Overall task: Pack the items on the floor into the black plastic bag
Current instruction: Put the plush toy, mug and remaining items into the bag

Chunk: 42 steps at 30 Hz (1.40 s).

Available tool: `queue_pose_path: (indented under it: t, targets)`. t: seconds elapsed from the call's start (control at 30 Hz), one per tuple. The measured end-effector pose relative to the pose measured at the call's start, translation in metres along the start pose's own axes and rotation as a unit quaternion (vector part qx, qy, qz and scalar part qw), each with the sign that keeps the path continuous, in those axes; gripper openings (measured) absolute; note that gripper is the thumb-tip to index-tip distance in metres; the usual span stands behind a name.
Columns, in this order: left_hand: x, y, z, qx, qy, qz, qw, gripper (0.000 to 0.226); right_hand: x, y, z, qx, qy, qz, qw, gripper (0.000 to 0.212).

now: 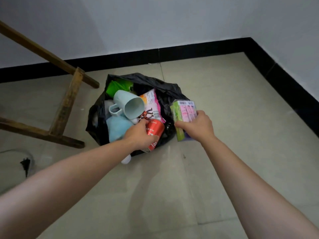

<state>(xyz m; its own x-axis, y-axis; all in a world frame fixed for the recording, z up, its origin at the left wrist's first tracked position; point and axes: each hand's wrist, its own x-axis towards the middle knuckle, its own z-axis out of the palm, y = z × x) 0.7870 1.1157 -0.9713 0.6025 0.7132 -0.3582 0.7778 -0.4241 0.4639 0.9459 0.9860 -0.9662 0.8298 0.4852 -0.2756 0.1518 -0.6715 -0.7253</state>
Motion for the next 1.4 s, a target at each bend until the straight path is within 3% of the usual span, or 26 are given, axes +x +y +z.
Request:
queue_pose_path:
  t: [0.1,0.3,0.5,0.67,0.83,0.97,1.03,1.07,1.13,1.2,1.3,1.4]
  targets:
    - [0.021,0.001,0.001,-0.01,0.066,-0.037,0.997,0.07,0.003,-0.002,-0.004,-0.011,0.017,-0.049,0.999,0.09]
    - [0.06,-0.01,-0.016,-0.104,0.171,-0.079,0.977,0.068,0.004,-0.014,0.025,0.018,0.005,-0.122,0.992,0.106]
    - [0.07,-0.024,-0.008,-0.134,0.156,-0.071,0.976,0.065,0.017,-0.052,0.054,0.094,0.014,-0.174,0.98,0.113]
    - [0.076,-0.032,-0.011,-0.117,0.143,-0.046,0.982,0.05,0.04,-0.074,0.067,0.152,-0.056,-0.165,0.973,0.107]
    - [0.08,-0.046,-0.018,-0.115,0.14,-0.036,0.983,0.073,0.051,-0.044,0.08,0.084,-0.042,-0.121,0.988,0.11]
    - [0.075,-0.043,-0.022,-0.045,0.14,-0.034,0.989,0.072,0.05,-0.041,0.081,0.041,-0.028,-0.134,0.99,0.115]
    - [0.067,-0.041,-0.027,0.044,0.177,0.009,0.983,0.061,0.049,-0.046,0.084,0.051,-0.017,-0.121,0.991,0.118]
    - [0.063,-0.04,-0.031,0.105,0.217,0.069,0.968,0.052,0.049,-0.048,0.085,0.059,-0.013,-0.112,0.992,0.119]
    - [0.056,-0.044,-0.042,0.201,0.305,0.215,0.906,0.04,0.048,-0.049,0.087,0.066,-0.009,-0.105,0.992,0.118]
    - [0.054,-0.049,-0.057,0.22,0.365,0.27,0.863,0.044,0.047,-0.05,0.088,0.066,-0.007,-0.11,0.992,0.114]
    - [0.06,-0.065,-0.077,0.2,0.382,0.173,0.886,0.067,0.042,-0.057,0.09,0.071,0.014,-0.125,0.99,0.099]
    - [0.07,-0.087,-0.081,0.178,0.308,0.092,0.93,0.067,0.034,-0.07,0.092,0.075,0.051,-0.154,0.984,0.083]
